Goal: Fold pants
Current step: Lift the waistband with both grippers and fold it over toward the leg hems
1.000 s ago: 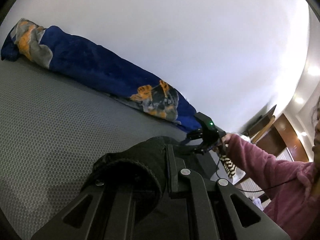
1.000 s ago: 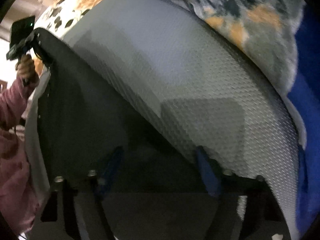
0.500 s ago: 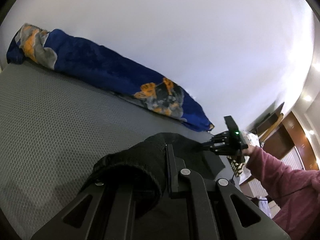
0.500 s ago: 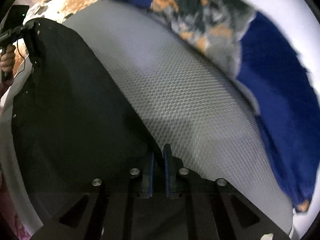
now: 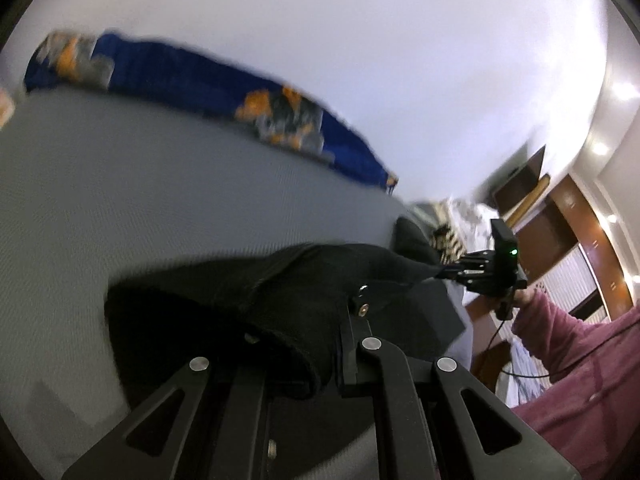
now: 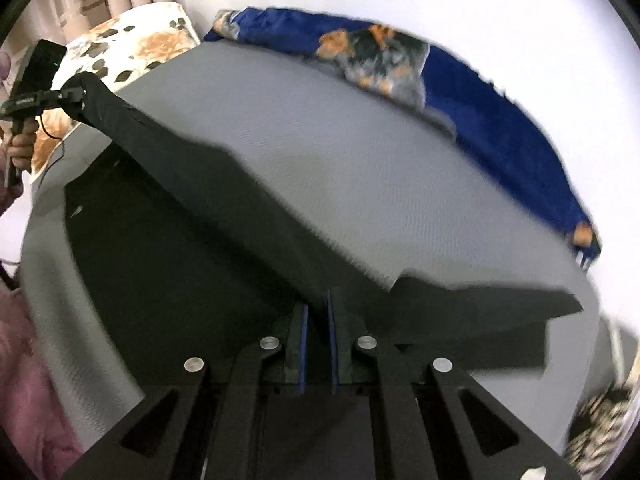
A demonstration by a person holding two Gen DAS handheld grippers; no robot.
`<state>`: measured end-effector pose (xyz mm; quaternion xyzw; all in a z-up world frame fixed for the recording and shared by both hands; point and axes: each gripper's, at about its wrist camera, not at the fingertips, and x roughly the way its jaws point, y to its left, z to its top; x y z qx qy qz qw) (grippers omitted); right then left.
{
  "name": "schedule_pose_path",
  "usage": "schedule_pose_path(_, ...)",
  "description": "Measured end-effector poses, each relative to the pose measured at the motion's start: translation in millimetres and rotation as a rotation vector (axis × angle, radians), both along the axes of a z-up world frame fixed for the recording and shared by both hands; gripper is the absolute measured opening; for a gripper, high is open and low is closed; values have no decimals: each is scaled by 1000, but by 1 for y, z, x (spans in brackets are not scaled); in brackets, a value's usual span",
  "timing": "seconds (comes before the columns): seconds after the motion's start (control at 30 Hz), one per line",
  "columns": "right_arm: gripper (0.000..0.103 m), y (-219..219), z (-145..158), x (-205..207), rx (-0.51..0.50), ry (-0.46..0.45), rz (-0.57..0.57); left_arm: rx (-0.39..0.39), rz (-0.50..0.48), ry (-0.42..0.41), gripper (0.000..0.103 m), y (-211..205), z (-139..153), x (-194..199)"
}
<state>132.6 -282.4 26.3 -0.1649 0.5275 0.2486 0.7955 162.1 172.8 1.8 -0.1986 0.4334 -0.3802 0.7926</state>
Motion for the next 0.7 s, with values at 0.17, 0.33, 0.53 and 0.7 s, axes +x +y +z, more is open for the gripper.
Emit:
schedule_pose_path(0.17,7,-1,-36,-43,52,73,-60,107,-51,64,10,1,-30,-36)
schedule_pose_path(0.33,7,2,-72,-54,57,110,-94,275,-81,145,14,-9,-66,-52)
schedule_pose_path(0.53,7,8,-87,-51,36,111,-107,328,-43,164,25,-8,-61,-66)
schedule_pose_path(0.7,7,11,-88,-52,25,101,-104,398,10,189,60,3,-49,-75)
